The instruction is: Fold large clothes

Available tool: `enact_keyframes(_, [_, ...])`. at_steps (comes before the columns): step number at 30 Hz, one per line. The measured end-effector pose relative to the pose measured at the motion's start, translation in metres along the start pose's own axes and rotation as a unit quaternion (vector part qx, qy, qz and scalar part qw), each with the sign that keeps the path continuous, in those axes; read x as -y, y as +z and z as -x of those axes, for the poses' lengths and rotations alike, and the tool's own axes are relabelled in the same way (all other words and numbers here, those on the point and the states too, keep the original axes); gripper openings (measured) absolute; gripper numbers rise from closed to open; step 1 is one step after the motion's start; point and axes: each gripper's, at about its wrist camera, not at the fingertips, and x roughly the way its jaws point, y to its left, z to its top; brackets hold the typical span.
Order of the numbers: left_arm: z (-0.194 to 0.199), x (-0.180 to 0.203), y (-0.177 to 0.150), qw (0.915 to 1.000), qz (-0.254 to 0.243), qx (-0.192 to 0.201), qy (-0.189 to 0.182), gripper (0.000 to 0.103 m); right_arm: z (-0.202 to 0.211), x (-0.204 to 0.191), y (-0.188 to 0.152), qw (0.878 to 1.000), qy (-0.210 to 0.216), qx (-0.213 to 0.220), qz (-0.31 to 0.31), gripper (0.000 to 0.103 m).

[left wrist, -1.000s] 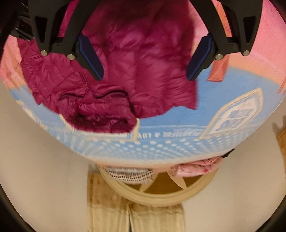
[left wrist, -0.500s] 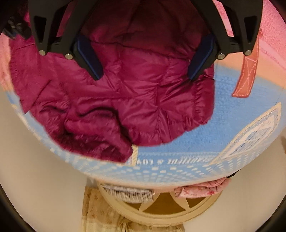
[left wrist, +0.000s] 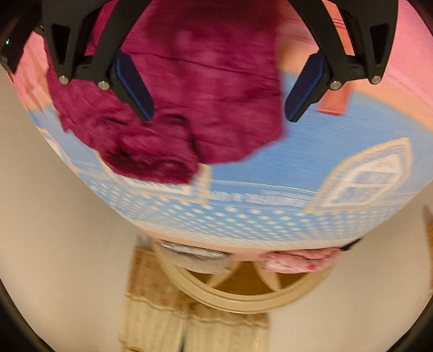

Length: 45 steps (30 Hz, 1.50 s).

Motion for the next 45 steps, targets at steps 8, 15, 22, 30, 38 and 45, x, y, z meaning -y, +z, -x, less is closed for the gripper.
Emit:
enact_keyframes(8, [-0.081,0.006,-0.035,0.9948,-0.001,-0.1,0.022,0.1,0.0,0.003,0.0,1.0,0.008,-0.001,-0.006,0.02])
enact_keyframes(15, [-0.094,0.023,-0.041,0.9908,-0.045,-0.115,0.056,0.103,0.003,0.005,0.0,1.0,0.004,0.007,-0.009,0.023])
enact_keyframes(22, [-0.089,0.019,-0.042,0.9918,-0.039,-0.109,0.054,0.103,0.044,0.004,0.004,0.996,-0.058,0.066,-0.023,0.044])
enact_keyframes(30, [-0.088,0.019,-0.043,0.9917,-0.039,-0.109,0.054,0.103,0.042,-0.051,0.045,0.996,-0.004,0.055,0.063,0.044])
enact_keyframes(38, [-0.09,0.024,-0.045,0.9898,-0.054,-0.112,0.069,0.103,-0.031,-0.033,0.018,0.996,-0.022,-0.057,0.062,0.043])
enact_keyframes(45, [-0.087,0.023,-0.044,0.9902,-0.05,-0.113,0.066,0.103,-0.035,-0.038,0.005,0.993,-0.041,-0.058,0.091,0.043])
